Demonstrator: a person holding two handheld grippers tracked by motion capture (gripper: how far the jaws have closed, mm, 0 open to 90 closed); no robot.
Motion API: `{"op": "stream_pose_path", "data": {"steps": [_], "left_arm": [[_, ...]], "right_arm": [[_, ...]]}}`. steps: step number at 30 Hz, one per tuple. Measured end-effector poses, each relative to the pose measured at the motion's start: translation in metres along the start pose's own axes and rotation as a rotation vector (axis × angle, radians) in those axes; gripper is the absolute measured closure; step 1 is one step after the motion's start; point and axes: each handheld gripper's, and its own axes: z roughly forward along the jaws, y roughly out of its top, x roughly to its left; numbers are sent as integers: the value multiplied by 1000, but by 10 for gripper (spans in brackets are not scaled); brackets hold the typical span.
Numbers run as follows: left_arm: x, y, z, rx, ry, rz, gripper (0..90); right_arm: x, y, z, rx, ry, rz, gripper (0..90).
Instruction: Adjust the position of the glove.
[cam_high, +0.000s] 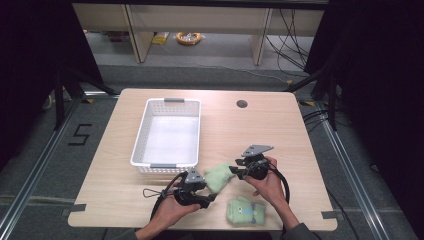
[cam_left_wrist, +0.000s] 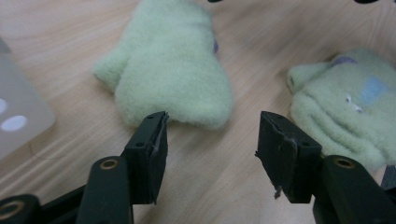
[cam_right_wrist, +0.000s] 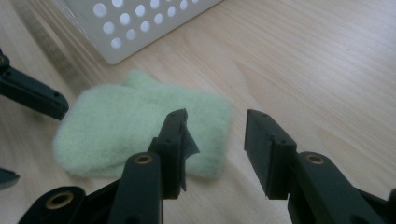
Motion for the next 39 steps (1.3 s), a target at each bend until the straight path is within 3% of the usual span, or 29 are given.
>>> {"op": "stream_pose_path", "data": {"steps": [4, 6, 8, 9, 12, 13, 17, 18, 19, 22, 25, 27, 28, 33, 35, 38, 39], "left_arm": [[-1, 0, 5, 20, 0, -5, 458], [0, 2, 7, 18, 4, -18, 472], [-1, 3, 9, 8, 7, -36, 482], [0, 3, 10, 8, 8, -10, 491], [-1, 4, 11, 12, 12, -7, 517], [-1, 5, 13, 14, 17, 6, 541], [0, 5, 14, -6, 21, 13, 686], [0, 5, 15, -11, 18, 4, 686], [1, 6, 14, -23, 25, 27, 770], [2, 6, 13, -25, 31, 41, 838], [7, 7, 10, -21, 36, 63, 849], [7, 7, 9, -34, 30, 35, 855], [9, 7, 8, -29, 28, 55, 859], [13, 10, -1, -45, 38, 50, 863], [15, 11, -7, -51, 34, 67, 864], [16, 12, -9, -68, 49, 65, 865], [19, 12, -11, -59, 50, 74, 865]], "right_arm": [[-2, 1, 6, 3, 6, 15, 598], [-2, 2, 9, 43, 23, 42, 599], [-2, 2, 15, 24, 20, 52, 604], [-3, 2, 16, 35, 22, 55, 617], [-4, 1, 21, 44, 33, 66, 646], [-4, 1, 21, 77, 46, 104, 665], [-4, -2, 21, 83, 55, 131, 733], [-4, -2, 21, 83, 55, 131, 733], [-5, -3, 21, 67, 51, 137, 794], [-6, -5, 18, 65, 56, 153, 853], [-6, -5, 18, 52, 61, 149, 862], [-5, -6, 18, 30, 57, 154, 866], [-5, -5, 15, 44, 63, 147, 868], [-1, -4, 7, 20, 69, 159, 870], [2, -6, -1, 8, 104, 161, 871], [8, -9, -10, 5, 95, 167, 871], [10, -10, -11, -12, 122, 169, 871]]}}
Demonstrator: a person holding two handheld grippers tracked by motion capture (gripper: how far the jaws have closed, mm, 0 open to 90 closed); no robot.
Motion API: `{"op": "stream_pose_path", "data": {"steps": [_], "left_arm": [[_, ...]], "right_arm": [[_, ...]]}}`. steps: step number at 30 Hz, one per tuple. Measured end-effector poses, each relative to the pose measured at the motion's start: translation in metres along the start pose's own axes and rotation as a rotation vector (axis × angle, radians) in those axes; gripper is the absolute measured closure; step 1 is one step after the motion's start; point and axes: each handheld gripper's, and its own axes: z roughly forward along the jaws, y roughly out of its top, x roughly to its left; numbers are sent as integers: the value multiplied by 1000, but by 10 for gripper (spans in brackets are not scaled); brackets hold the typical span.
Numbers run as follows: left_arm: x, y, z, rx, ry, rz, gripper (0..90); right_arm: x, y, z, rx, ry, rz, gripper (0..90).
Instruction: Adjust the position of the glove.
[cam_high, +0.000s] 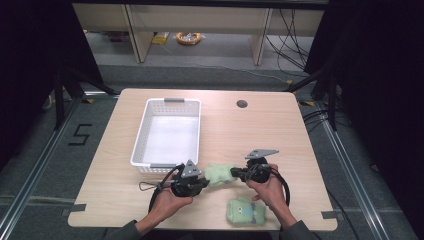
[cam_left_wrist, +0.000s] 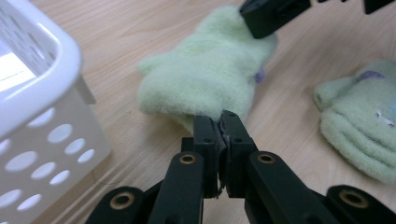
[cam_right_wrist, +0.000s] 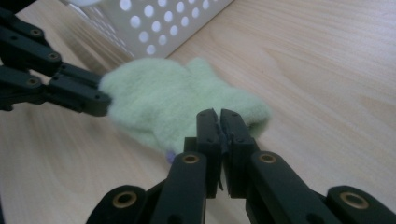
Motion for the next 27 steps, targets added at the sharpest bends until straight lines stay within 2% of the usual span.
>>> {"op": "stream_pose_path", "data": {"steps": [2, 3, 4, 5, 7, 8, 9, 11, 13, 14, 15, 16, 19, 21, 22, 23, 24, 27], "left_arm": [[1, 0, 0, -4, 2, -10, 865], [1, 0, 0, -7, 3, -12, 865], [2, 0, 0, -9, 4, -16, 865], [3, 0, 1, -4, 12, -10, 865], [2, -1, 2, -4, 3, -9, 865], [2, -1, 3, -2, 1, 4, 864], [0, -2, 4, -4, 0, -14, 865], [-1, -3, 7, 12, -8, 7, 864], [-2, -4, 8, 17, -9, 3, 864], [-3, -5, 9, 23, -11, 11, 863], [-4, -6, 11, 24, -12, 0, 863], [-3, -7, 12, 35, -15, 16, 860], [-3, -8, 14, 42, -17, 8, 858], [-3, -9, 14, 46, -19, 12, 853], [-3, -9, 14, 47, -23, 13, 849], [-4, -10, 14, 49, -23, 2, 845], [-5, -10, 15, 48, -25, -7, 832], [-4, -11, 13, 58, -18, 17, 797]], "right_arm": [[2, -1, -2, 4, 3, 9, 871], [4, -3, -5, -12, -5, 2, 872], [7, -5, -6, -9, -2, 40, 872], [6, -8, -9, -5, -18, 15, 872], [6, -11, -9, -8, 0, 19, 872], [6, -13, -10, -6, -11, 21, 872], [5, -14, -10, -11, -6, 25, 872], [5, -18, -11, -2, -9, 36, 871], [4, -20, -11, -3, -5, 35, 871], [3, -21, -11, -1, -13, 39, 871], [3, -22, -12, 7, -34, 42, 871], [3, -24, -10, 9, -28, 58, 870], [2, -26, -10, 16, -37, 48, 869], [1, -27, -8, 24, -27, 51, 865], [1, -27, -8, 24, -45, 50, 862], [0, -27, -6, 28, -26, 46, 854], [0, -28, -7, 30, -41, 48, 834], [0, -28, -7, 32, -52, 46, 797]]}}
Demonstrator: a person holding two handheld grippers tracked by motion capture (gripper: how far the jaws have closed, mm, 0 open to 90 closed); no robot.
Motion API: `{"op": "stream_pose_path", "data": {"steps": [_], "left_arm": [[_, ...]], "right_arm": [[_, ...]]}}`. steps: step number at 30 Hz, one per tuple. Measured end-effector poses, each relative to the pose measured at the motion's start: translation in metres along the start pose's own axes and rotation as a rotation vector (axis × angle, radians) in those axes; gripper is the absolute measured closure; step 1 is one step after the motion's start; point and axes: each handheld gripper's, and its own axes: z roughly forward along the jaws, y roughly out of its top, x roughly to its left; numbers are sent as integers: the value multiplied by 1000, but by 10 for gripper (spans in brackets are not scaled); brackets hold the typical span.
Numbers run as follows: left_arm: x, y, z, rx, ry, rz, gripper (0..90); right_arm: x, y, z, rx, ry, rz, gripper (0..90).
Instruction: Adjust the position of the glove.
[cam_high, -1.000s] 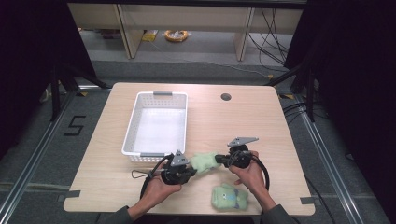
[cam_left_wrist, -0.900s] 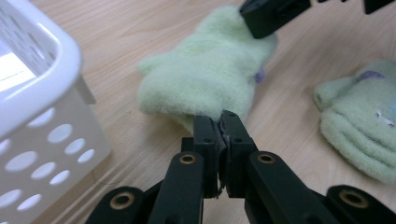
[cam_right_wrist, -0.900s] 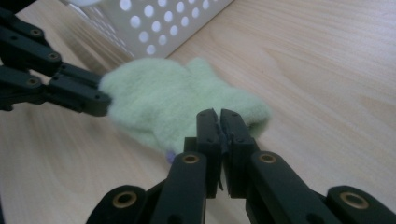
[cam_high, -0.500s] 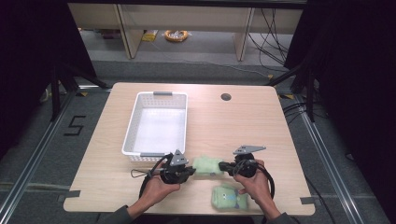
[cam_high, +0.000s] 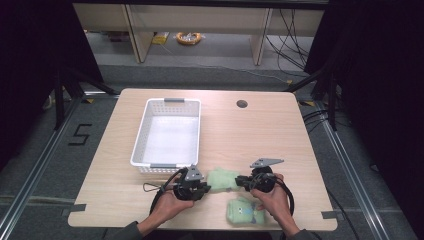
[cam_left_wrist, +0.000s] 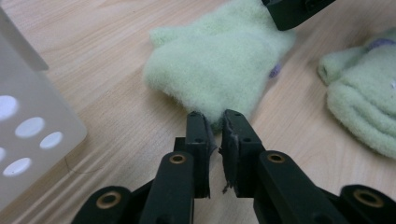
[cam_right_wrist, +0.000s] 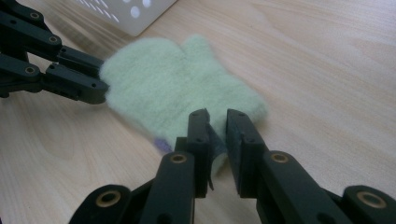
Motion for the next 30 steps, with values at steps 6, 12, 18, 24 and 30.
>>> {"op": "stream_pose_path", "data": {"steps": [6, 12, 18, 24, 30], "left_arm": [[-2, -1, -6, 2, -4, -13, 639], [-10, -1, -13, 3, -1, 19, 529], [-17, -1, -21, -12, -15, 19, 465], [-26, -3, -21, -3, -68, -32, 399], [-39, -1, -18, -11, -130, -63, 361]], "right_arm": [[2, 0, -3, -9, -28, -17, 723], [4, -3, -16, -51, -40, -27, 657], [11, -14, -35, -62, -60, 9, 620], [11, -28, -51, -60, -58, -6, 601], [13, -45, -64, -81, -85, 6, 597]]}}
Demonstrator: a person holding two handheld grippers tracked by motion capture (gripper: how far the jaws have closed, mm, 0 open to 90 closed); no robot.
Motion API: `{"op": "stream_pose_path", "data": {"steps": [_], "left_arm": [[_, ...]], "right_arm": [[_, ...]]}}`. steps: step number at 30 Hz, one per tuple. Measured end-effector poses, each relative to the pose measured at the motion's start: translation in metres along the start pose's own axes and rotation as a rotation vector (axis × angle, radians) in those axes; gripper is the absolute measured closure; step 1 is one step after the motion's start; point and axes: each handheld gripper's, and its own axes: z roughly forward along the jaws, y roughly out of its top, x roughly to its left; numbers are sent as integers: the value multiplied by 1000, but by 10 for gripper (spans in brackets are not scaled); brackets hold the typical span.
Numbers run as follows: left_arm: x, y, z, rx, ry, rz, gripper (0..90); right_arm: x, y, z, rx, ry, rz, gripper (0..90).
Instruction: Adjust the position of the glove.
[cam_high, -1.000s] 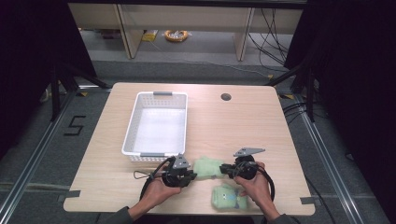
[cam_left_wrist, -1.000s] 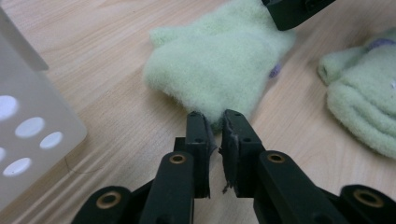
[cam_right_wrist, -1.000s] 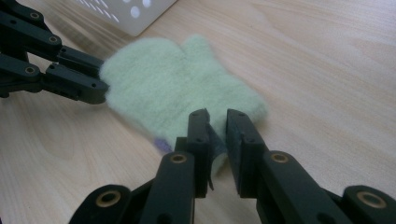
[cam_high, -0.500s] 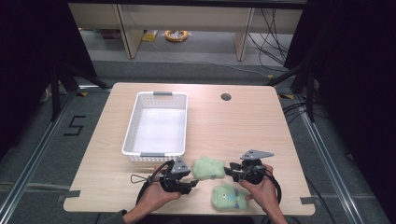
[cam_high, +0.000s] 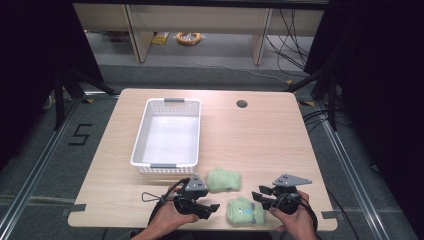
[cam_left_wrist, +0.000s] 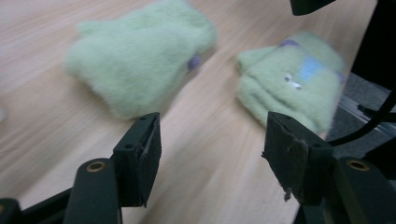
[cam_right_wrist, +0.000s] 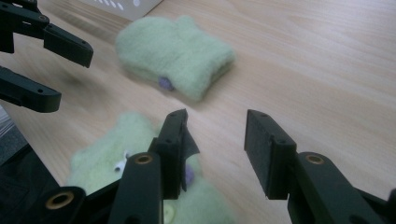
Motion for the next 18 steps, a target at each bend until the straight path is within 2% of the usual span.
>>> {"op": "stream_pose_path", "data": {"steps": [1, 2, 3, 4, 5, 6, 12, 13, 17, 18], "left_arm": [[-1, 0, 1, -4, -10, -5, 356], [-4, 1, 2, -4, -21, -8, 353], [-7, 1, 3, 1, -26, -17, 350], [-8, 1, 4, 1, -27, -14, 349], [-11, 1, 5, 1, -39, -14, 349], [-12, 1, 6, 3, -42, -2, 349], [-22, 2, 12, 7, -77, 2, 358], [-24, 2, 14, 17, -80, 20, 360], [-30, 1, 19, 22, -96, 6, 376], [-32, 1, 20, 20, -99, 9, 381]], "right_arm": [[0, -2, -2, 0, -1, -3, 596], [1, -3, -5, 14, -5, 17, 595], [0, -7, -9, -4, -6, 0, 595], [4, -9, -11, 1, -3, 46, 595], [4, -9, -11, 1, -3, 46, 595], [0, -10, -12, -4, -13, 1, 595], [2, -17, -18, 1, -7, 11, 605], [3, -19, -19, 26, -13, 11, 615], [3, -22, -19, 40, -19, -2, 625], [5, -23, -18, 40, -19, 23, 627]]}}
